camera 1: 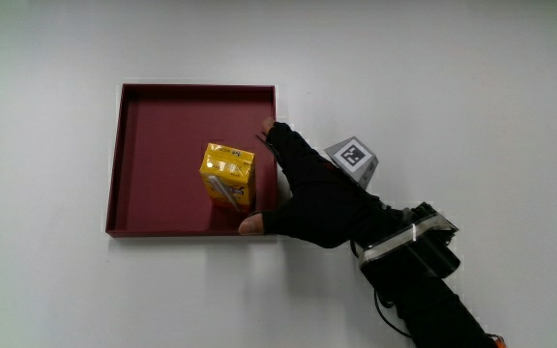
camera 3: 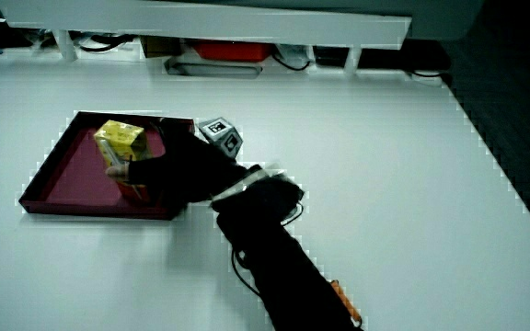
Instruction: Place ice redtea
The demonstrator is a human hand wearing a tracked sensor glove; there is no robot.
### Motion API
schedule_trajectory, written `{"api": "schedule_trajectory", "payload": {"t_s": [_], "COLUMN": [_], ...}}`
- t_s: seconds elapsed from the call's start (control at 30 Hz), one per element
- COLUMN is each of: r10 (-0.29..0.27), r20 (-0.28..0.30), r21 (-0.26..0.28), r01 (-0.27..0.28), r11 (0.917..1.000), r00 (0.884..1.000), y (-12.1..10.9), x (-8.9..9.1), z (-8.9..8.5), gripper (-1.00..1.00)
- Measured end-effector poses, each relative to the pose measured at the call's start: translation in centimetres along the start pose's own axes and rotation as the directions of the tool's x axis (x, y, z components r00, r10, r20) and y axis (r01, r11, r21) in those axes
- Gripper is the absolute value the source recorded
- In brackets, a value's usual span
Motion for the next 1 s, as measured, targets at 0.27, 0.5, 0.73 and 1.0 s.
{"api": "schedule_trajectory", "payload": {"t_s": [0.27,0.5,0.73,1.0], "r10": [0.032,0.051,0.113,0.175], "r20": [-0.020,-0.081,-0.125,-0.137], "r21": [0.006,0.038,0.128,0.188], "r01": [-0.032,-0.048,-0.096,-0.148], "r11": [0.9995,0.9981,0.9870,0.9710], "r00": [0.999,0.995,0.986,0.975], "y": [0.7,0.8,0.5,0.3], "x": [0.8,1.9,2.0,2.2], "z": [-0.2,-0.3,-0.1,-0.3], "gripper": [0.00,-0.15,-0.42,-0.73]}}
